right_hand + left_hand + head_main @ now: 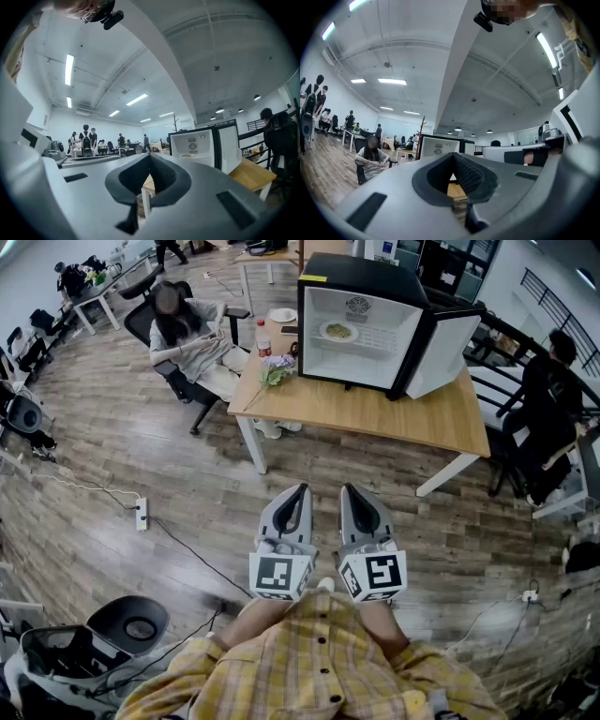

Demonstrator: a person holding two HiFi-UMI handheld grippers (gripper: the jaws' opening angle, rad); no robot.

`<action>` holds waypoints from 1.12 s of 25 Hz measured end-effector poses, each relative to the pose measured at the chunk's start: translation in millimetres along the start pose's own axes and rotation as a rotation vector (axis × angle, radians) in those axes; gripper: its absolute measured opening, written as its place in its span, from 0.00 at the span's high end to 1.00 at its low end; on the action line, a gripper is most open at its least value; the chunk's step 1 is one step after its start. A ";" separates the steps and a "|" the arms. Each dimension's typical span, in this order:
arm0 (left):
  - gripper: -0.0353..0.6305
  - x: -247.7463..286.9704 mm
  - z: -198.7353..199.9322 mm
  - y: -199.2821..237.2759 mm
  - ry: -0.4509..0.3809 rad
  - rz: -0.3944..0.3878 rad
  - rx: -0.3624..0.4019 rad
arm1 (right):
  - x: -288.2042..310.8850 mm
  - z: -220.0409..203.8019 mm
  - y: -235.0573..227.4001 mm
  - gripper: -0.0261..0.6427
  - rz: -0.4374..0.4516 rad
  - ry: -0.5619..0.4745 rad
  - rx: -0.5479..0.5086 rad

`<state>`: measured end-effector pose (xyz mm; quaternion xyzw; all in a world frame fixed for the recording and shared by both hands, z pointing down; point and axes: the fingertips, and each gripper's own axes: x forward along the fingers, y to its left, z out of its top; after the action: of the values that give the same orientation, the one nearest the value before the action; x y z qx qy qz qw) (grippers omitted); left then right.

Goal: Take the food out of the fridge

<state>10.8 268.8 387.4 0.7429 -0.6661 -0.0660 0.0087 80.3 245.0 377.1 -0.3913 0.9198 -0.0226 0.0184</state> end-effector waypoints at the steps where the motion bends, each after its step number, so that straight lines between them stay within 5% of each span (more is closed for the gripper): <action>1: 0.94 0.3 -1.6 -0.5 0.003 0.001 0.002 | -0.5 -1.7 -1.2 0.95 -0.001 0.001 0.000; 28: 0.94 50.9 -21.9 -42.3 0.018 0.023 0.056 | -1.1 -15.6 -68.2 0.95 0.026 0.001 0.024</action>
<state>60.2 221.5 400.4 0.7357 -0.6761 -0.0405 -0.0054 129.3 198.9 396.6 -0.3792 0.9244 -0.0335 0.0226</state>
